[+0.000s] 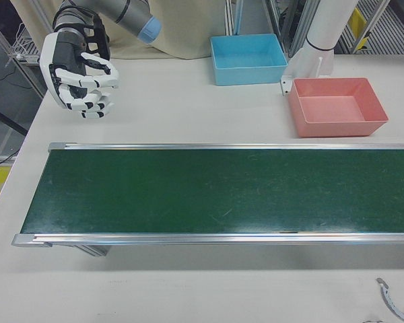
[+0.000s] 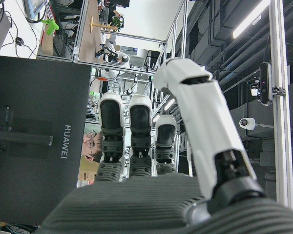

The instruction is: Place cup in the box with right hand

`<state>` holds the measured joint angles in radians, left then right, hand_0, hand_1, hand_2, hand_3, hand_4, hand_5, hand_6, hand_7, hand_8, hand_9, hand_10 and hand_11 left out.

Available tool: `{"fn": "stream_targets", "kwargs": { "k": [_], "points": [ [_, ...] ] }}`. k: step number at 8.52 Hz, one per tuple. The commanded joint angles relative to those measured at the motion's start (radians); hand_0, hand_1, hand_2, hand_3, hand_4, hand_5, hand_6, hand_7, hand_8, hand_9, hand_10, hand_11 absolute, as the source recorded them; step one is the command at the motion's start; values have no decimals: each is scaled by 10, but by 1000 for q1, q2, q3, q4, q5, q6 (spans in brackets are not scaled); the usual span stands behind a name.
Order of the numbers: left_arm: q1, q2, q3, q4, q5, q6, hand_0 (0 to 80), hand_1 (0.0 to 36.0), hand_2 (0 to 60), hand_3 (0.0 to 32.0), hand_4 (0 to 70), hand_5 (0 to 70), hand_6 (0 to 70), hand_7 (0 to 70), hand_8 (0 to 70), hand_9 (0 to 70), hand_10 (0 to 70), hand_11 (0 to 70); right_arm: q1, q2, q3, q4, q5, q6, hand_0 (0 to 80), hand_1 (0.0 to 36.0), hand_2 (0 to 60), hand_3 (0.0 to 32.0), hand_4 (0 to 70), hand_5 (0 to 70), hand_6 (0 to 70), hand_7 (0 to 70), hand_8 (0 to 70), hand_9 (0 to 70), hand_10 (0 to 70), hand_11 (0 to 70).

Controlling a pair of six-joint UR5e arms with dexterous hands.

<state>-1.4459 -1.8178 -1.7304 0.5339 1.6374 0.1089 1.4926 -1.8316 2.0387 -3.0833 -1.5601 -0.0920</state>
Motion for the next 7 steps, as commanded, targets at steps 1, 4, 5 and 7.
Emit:
{"fn": "stream_targets", "kwargs": {
  "k": [1, 4, 5, 7],
  "points": [
    [-1, 0, 0, 0, -1, 0, 0, 0, 0, 0, 0, 0, 0, 0, 0, 0, 0, 0, 0, 0, 0, 0, 0, 0, 800, 360, 344, 0, 307, 212, 224, 700, 447, 569, 348, 523],
    [1, 0, 0, 0, -1, 0, 0, 0, 0, 0, 0, 0, 0, 0, 0, 0, 0, 0, 0, 0, 0, 0, 0, 0, 800, 360, 312, 0, 299, 212, 219, 700, 442, 562, 343, 517],
    [1, 0, 0, 0, 1, 0, 0, 0, 0, 0, 0, 0, 0, 0, 0, 0, 0, 0, 0, 0, 0, 0, 0, 0, 800, 360, 288, 0, 304, 212, 219, 700, 443, 564, 345, 519],
    [1, 0, 0, 0, -1, 0, 0, 0, 0, 0, 0, 0, 0, 0, 0, 0, 0, 0, 0, 0, 0, 0, 0, 0, 800, 360, 284, 0, 304, 212, 219, 700, 443, 564, 345, 520]
  ]
}}
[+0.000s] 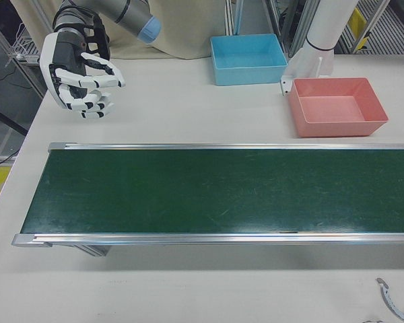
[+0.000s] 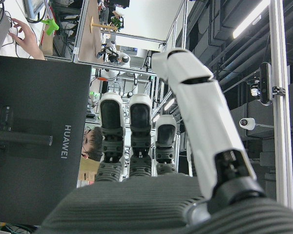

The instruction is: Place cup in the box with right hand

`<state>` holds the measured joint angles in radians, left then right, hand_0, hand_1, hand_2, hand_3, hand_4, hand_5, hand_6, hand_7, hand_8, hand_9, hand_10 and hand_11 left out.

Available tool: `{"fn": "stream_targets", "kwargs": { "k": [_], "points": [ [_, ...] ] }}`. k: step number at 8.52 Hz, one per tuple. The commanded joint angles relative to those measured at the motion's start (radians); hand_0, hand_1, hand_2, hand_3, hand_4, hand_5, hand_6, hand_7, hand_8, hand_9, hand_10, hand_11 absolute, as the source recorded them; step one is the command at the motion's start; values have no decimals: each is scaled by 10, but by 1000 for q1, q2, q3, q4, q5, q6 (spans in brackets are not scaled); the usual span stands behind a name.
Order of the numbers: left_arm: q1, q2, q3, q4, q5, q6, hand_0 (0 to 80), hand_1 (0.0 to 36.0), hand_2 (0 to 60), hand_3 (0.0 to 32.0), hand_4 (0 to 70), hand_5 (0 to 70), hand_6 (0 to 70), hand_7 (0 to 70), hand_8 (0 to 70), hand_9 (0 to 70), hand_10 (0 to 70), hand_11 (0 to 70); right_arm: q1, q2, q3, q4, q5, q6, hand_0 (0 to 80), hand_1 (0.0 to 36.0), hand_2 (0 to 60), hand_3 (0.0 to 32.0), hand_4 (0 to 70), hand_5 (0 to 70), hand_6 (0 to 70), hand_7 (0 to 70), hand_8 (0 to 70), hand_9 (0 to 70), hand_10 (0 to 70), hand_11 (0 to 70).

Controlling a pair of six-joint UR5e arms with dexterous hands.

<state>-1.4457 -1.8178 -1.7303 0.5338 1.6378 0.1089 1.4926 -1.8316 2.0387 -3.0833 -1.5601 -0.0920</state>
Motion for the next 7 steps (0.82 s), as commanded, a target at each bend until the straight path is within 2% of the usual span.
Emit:
{"fn": "stream_targets", "kwargs": {
  "k": [1, 4, 7],
  "points": [
    [-1, 0, 0, 0, -1, 0, 0, 0, 0, 0, 0, 0, 0, 0, 0, 0, 0, 0, 0, 0, 0, 0, 0, 0, 800, 360, 298, 0, 298, 212, 219, 700, 443, 562, 344, 518],
    [-1, 0, 0, 2, 1, 0, 0, 0, 0, 0, 0, 0, 0, 0, 0, 0, 0, 0, 0, 0, 0, 0, 0, 0, 800, 360, 320, 0, 309, 212, 222, 700, 445, 567, 348, 523],
    [-1, 0, 0, 0, 1, 0, 0, 0, 0, 0, 0, 0, 0, 0, 0, 0, 0, 0, 0, 0, 0, 0, 0, 0, 800, 360, 318, 0, 305, 212, 220, 700, 444, 564, 346, 521]
  ]
}}
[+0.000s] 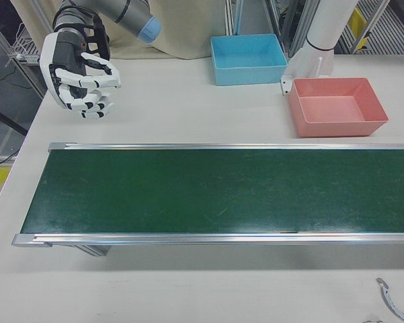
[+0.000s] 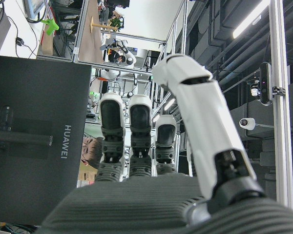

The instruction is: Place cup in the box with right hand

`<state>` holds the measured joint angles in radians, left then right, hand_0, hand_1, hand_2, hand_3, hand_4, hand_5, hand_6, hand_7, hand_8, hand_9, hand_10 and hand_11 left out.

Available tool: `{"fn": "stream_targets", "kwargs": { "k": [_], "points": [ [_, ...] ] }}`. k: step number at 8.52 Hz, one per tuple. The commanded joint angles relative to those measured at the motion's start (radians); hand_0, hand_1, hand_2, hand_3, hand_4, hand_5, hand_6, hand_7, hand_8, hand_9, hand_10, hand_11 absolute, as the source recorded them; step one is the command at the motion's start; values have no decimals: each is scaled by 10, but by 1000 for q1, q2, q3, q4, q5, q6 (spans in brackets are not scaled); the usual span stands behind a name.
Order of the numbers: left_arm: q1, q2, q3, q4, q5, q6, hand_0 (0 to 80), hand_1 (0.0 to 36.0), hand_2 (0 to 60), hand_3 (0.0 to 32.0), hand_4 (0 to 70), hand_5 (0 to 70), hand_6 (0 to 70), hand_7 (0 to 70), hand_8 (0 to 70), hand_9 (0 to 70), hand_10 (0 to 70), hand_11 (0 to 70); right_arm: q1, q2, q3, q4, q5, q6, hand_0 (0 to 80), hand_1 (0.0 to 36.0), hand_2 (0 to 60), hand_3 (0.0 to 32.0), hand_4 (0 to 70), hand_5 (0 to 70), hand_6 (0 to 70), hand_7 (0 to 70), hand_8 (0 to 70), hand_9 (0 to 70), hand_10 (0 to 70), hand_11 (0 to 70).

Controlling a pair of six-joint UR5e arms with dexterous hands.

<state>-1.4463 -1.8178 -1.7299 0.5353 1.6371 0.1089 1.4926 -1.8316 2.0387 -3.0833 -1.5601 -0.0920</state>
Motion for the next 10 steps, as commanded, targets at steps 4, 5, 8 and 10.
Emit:
{"fn": "stream_targets", "kwargs": {
  "k": [4, 5, 8, 10],
  "points": [
    [0, 0, 0, -1, 0, 0, 0, 0, 0, 0, 0, 0, 0, 0, 0, 0, 0, 0, 0, 0, 0, 0, -1, 0, 800, 360, 328, 0, 312, 212, 223, 700, 446, 569, 350, 526],
    [0, 0, 0, -2, 1, 0, 0, 0, 0, 0, 0, 0, 0, 0, 0, 0, 0, 0, 0, 0, 0, 0, 0, 0, 800, 360, 331, 0, 313, 211, 222, 700, 445, 568, 349, 524],
    [0, 0, 0, 0, 0, 0, 0, 0, 0, 0, 0, 0, 0, 0, 0, 0, 0, 0, 0, 0, 0, 0, 0, 0, 800, 360, 331, 0, 311, 212, 223, 700, 445, 567, 348, 523],
    [1, 0, 0, -2, 0, 0, 0, 0, 0, 0, 0, 0, 0, 0, 0, 0, 0, 0, 0, 0, 0, 0, 0, 0, 800, 360, 332, 0, 311, 212, 223, 700, 446, 569, 348, 523]
  ]
}}
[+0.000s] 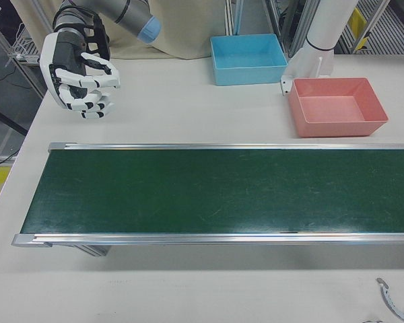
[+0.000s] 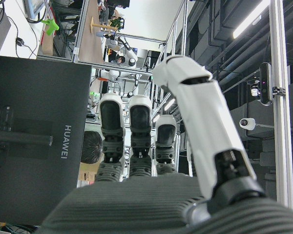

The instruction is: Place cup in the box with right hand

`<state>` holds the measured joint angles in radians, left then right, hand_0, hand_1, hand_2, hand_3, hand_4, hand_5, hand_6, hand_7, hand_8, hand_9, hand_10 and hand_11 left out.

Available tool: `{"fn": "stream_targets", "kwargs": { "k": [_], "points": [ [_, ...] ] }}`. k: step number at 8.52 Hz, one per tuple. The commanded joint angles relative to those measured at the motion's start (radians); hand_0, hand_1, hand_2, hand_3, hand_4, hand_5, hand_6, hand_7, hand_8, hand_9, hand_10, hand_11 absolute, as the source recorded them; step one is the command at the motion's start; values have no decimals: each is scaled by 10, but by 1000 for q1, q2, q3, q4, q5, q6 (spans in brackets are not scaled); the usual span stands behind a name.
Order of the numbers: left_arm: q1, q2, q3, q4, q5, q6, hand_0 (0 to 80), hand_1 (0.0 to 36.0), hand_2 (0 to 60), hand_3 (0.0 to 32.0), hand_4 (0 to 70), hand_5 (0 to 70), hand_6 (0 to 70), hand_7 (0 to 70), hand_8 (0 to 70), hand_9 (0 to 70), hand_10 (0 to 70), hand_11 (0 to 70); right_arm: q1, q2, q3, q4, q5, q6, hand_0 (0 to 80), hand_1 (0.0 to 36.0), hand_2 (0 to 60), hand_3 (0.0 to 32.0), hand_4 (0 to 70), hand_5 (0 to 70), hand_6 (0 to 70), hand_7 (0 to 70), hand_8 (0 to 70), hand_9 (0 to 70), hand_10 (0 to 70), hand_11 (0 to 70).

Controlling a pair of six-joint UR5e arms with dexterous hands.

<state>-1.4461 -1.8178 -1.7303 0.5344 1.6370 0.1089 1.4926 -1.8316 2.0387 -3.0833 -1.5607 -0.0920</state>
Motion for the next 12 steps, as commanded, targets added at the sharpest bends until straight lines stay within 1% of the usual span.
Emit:
{"fn": "stream_targets", "kwargs": {
  "k": [1, 10, 11, 12],
  "points": [
    [0, 0, 0, 1, 0, 0, 0, 0, 0, 0, 0, 0, 0, 0, 0, 0, 0, 0, 0, 0, 2, 0, 1, 0, 800, 360, 334, 0, 310, 211, 221, 700, 445, 566, 344, 519],
    [0, 0, 2, -1, 1, 0, 0, 0, 0, 0, 0, 0, 0, 0, 0, 0, 0, 0, 0, 0, 2, 0, 1, 0, 800, 360, 335, 0, 302, 211, 219, 700, 442, 562, 342, 516],
    [0, 0, 2, -1, 1, 0, 0, 0, 0, 0, 0, 0, 0, 0, 0, 0, 0, 0, 0, 0, 2, 0, 1, 0, 800, 360, 332, 0, 306, 211, 219, 700, 442, 562, 343, 517],
    [0, 0, 0, -2, 0, 0, 0, 0, 0, 0, 0, 0, 0, 0, 0, 0, 0, 0, 0, 0, 2, 0, -1, 0, 800, 360, 344, 0, 316, 211, 222, 700, 445, 567, 346, 521]
  ]
}}
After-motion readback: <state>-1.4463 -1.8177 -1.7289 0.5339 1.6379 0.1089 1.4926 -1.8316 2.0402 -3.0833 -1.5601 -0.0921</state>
